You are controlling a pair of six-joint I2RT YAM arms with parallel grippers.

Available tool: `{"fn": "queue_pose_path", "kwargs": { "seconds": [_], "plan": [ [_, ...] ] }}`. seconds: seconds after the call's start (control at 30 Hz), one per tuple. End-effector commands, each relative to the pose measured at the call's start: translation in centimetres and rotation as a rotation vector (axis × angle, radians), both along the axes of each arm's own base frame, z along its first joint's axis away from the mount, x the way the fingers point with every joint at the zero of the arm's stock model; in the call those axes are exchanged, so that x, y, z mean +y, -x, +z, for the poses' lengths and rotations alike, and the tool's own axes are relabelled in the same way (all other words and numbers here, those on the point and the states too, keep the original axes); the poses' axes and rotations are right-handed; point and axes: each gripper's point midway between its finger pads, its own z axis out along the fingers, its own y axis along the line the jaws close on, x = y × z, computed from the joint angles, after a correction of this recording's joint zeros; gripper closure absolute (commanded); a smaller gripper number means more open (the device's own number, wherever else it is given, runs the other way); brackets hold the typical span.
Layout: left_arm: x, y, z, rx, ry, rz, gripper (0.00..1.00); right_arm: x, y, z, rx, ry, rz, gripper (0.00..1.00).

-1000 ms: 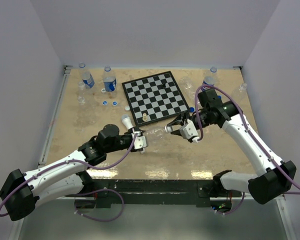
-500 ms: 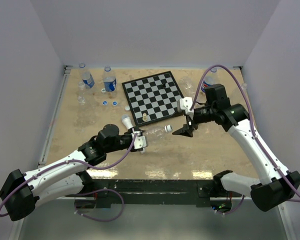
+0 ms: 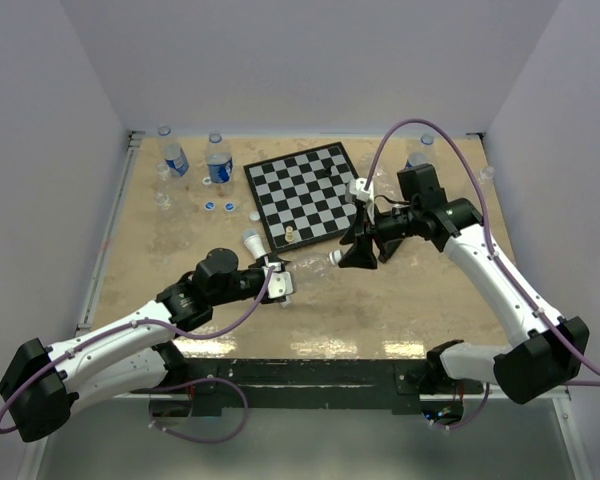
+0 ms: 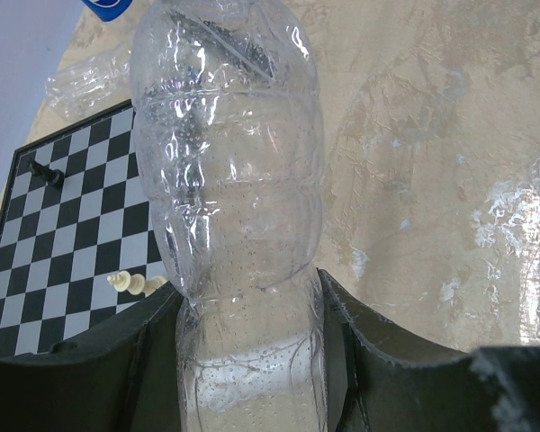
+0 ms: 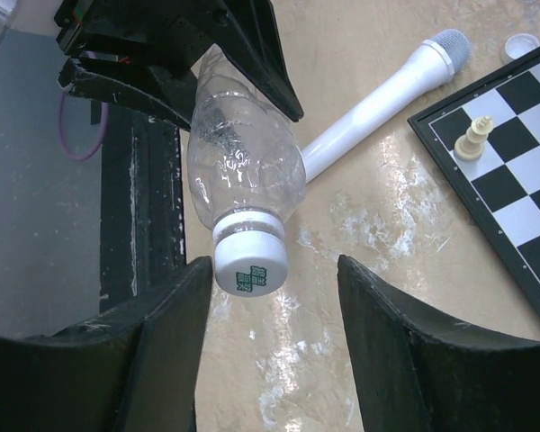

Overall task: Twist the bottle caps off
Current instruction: Unscrew the bottle cap from the plastic bottle.

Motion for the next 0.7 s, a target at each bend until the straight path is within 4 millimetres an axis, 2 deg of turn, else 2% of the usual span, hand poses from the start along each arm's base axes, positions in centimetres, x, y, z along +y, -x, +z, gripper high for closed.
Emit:
{"fn": "queue_pose_path", "kwargs": {
  "seconds": [0.0, 0.17, 0.43, 0.53, 0.67],
  "plan": [
    [-0.6, -0.1, 1.7, -0.033, 0.048, -0.017, 0.97, 0.7, 0.1, 1.8, 0.006, -0.035, 0.013, 0.41],
    [-0.5, -0.2, 1.5, -0.032, 0.046, -0.012, 0.97, 1.0, 0.6, 2.0, 0.014, -0.039, 0.056, 0.58],
    [-0.5, -0.2, 1.6, -0.035, 0.046, -0.014, 0.97, 1.0, 1.4, 1.9, -0.045, -0.033, 0.158, 0.94],
    [-0.5, -0.2, 1.6, -0.035, 0.047, -0.013, 0.97, 0.7, 1.6, 1.8, -0.107, -0.015, 0.209, 0.99],
    [-0.5, -0.1, 1.6, -0.034, 0.046, -0.014, 0.97, 0.0, 1.7, 2.2, -0.373, -0.005, 0.35, 1.0]
  ]
}}
